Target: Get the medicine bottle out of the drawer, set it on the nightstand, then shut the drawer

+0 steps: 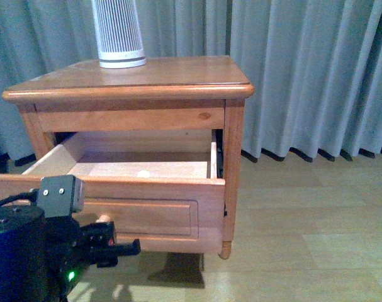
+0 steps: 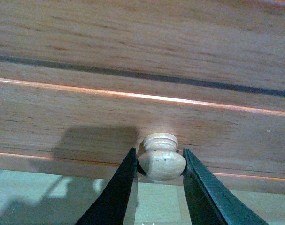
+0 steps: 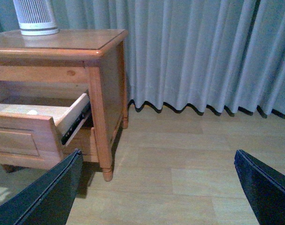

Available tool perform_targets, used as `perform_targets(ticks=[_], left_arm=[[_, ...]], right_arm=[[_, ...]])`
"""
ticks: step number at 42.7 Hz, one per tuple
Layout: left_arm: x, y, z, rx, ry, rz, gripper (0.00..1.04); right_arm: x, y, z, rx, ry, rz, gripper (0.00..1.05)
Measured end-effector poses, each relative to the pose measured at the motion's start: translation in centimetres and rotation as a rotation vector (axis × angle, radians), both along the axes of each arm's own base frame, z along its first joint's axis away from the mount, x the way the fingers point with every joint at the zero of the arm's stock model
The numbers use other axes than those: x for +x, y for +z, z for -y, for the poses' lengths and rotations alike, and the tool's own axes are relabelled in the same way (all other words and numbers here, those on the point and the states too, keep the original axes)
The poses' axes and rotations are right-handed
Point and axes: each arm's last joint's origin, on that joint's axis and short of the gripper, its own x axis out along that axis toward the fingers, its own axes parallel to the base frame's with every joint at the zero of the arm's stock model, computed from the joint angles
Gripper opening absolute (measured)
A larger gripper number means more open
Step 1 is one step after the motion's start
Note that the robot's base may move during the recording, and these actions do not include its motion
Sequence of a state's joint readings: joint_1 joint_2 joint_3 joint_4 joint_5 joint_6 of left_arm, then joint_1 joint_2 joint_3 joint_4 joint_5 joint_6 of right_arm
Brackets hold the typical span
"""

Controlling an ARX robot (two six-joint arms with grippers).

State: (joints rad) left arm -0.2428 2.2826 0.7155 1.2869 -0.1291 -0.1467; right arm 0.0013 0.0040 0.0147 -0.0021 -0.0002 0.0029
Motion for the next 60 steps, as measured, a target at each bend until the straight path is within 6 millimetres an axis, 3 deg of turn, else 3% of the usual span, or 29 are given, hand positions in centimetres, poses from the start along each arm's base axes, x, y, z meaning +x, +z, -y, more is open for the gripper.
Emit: perform_targets(ticks=[3,12,26,35,43,47,55,60], left_arm=[[-1.1,0.0,0.0,0.003,0.0,-0.015,0.25],[-1.9,1.3,-0.5,0.004,0.086,0.023,0.59],[-2.5,2.6,-0.3,-0.019,0.096,0.028,1.0],[-3.0,5.5,-0.7,-0.048,0.09,0.055,0.98],[-4.0,8.8,-2.1,-0.044,0.039,0.095,0.98],[-6.1,11.0,-3.1,-0.027,0.005,0.102,0.98],[-12.9,15.2,-4.3,-0.024,-0.033,0.092,0.98],[-15.9,16.7,-4.5,-0.015,-0.008,0.089,0.98]], right_arm=[[0.0,0.0,0.0,0.0,0.0,0.0,0.98],[0.0,0.0,0.0,0.0,0.0,0.0,0.98],[0.0,0.0,0.0,0.0,0.0,0.0,0.98],[0.0,0.0,0.0,0.0,0.0,0.0,0.98],[0.0,0.0,0.0,0.0,0.0,0.0,0.98],[0.0,0.0,0.0,0.0,0.0,0.0,0.98],[0.0,0.0,0.0,0.0,0.0,0.0,0.98],[0.0,0.0,0.0,0.0,0.0,0.0,0.98]])
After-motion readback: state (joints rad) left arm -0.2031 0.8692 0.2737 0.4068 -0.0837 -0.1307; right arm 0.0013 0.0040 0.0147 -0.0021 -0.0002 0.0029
